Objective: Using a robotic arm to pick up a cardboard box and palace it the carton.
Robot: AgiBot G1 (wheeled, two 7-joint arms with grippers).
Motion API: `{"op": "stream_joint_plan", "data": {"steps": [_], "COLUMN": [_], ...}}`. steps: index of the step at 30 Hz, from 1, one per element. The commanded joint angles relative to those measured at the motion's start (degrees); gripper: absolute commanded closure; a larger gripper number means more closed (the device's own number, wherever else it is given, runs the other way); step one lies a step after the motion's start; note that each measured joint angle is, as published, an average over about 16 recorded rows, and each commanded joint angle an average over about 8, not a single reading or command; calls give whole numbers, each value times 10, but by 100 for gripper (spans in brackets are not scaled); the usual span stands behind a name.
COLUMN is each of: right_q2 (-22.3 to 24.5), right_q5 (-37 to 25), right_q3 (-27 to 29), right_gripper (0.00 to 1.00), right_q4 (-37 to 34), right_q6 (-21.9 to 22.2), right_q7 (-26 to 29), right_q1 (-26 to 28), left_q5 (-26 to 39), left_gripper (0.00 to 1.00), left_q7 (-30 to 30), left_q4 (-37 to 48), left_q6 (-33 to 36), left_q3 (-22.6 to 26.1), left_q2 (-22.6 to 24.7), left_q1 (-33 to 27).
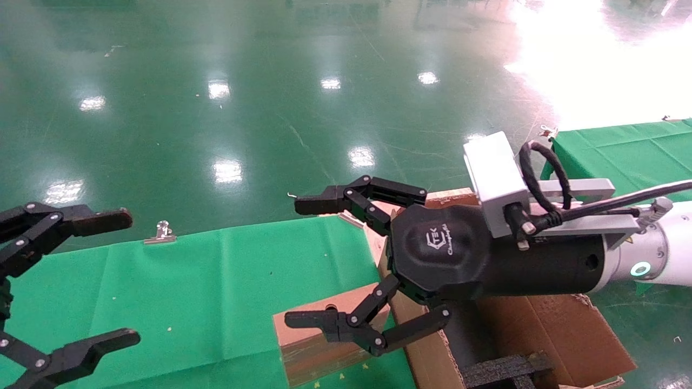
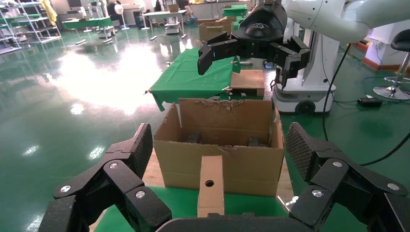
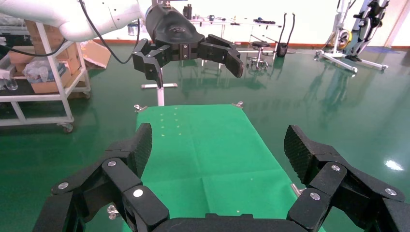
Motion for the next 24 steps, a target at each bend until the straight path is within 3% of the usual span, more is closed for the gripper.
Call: {"op": "stream_joint_plan", "data": {"steps": [1, 11, 12, 19, 20, 24], "right_q2": [0, 0, 0, 0, 0, 0], "right_q5": [0, 0, 0, 0, 0, -2], "right_q3": [0, 0, 0, 0, 0, -1], "right_gripper": [0, 0, 0, 0, 0, 0], "right_q4": [0, 0, 0, 0, 0, 0], "right_q6": [0, 0, 0, 0, 0, -1], "right_q7": [0, 0, 0, 0, 0, 0], "right_q1": [0, 0, 0, 0, 0, 0], "left_q5": [0, 0, 0, 0, 0, 0], "left_gripper": [0, 0, 5, 92, 100, 100], "left_q7": [0, 0, 0, 0, 0, 0], "left_q4": [0, 0, 0, 0, 0, 0], "left_q6": [0, 0, 0, 0, 0, 0], "left_q3": [0, 0, 0, 0, 0, 0], "left_q2": [0, 0, 0, 0, 0, 0], "left_q1": [0, 0, 0, 0, 0, 0]}}
